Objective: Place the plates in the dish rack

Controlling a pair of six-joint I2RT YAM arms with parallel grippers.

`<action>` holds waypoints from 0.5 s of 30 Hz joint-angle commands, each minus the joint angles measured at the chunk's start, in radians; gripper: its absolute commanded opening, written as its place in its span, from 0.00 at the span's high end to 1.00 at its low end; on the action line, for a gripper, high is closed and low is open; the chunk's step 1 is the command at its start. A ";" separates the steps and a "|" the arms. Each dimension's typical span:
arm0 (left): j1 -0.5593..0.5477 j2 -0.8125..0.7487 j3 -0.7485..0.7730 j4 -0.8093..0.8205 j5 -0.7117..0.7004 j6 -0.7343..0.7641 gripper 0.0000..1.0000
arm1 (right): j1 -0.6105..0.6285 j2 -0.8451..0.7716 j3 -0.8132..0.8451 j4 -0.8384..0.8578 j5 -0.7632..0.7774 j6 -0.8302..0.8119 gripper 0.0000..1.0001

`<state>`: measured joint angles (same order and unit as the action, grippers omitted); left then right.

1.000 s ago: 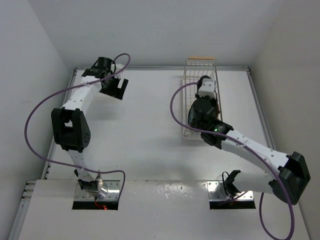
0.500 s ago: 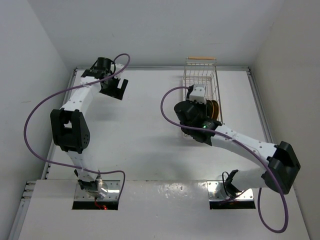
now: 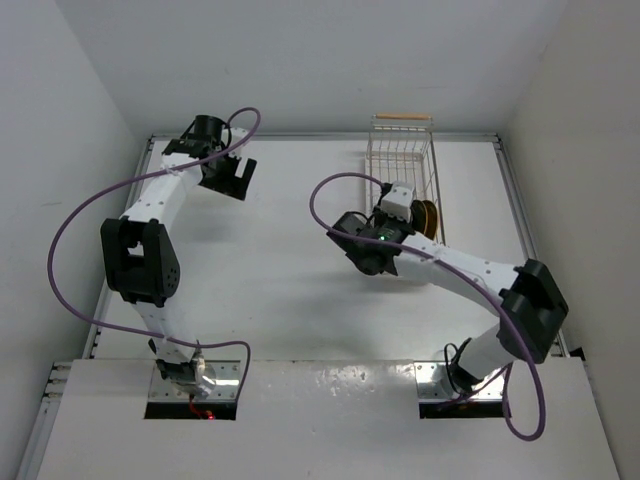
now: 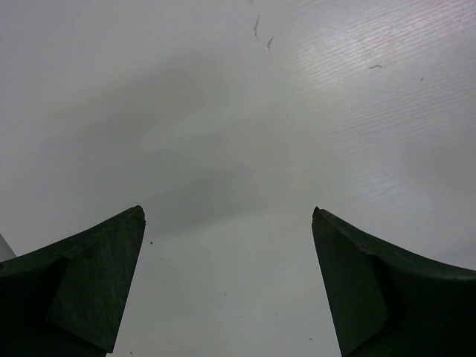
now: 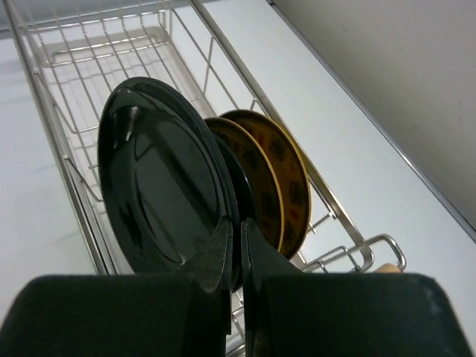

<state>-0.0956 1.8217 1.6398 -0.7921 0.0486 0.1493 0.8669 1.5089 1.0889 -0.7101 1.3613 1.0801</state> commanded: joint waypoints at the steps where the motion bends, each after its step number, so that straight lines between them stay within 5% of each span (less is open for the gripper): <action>1: 0.011 -0.056 -0.005 0.024 0.016 0.004 0.01 | 0.014 0.068 0.138 -0.375 0.059 0.471 1.00; 6: 0.011 -0.056 -0.005 0.024 0.007 0.004 0.01 | 0.033 0.293 0.310 -0.867 0.107 0.833 1.00; 15: 0.011 -0.056 -0.005 0.024 0.007 0.004 0.01 | 0.055 0.297 0.287 -0.865 0.151 0.785 1.00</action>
<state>-0.0956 1.8217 1.6386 -0.7910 0.0483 0.1493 0.9165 1.8416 1.3712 -1.3170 1.4204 1.7950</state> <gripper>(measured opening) 0.986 0.010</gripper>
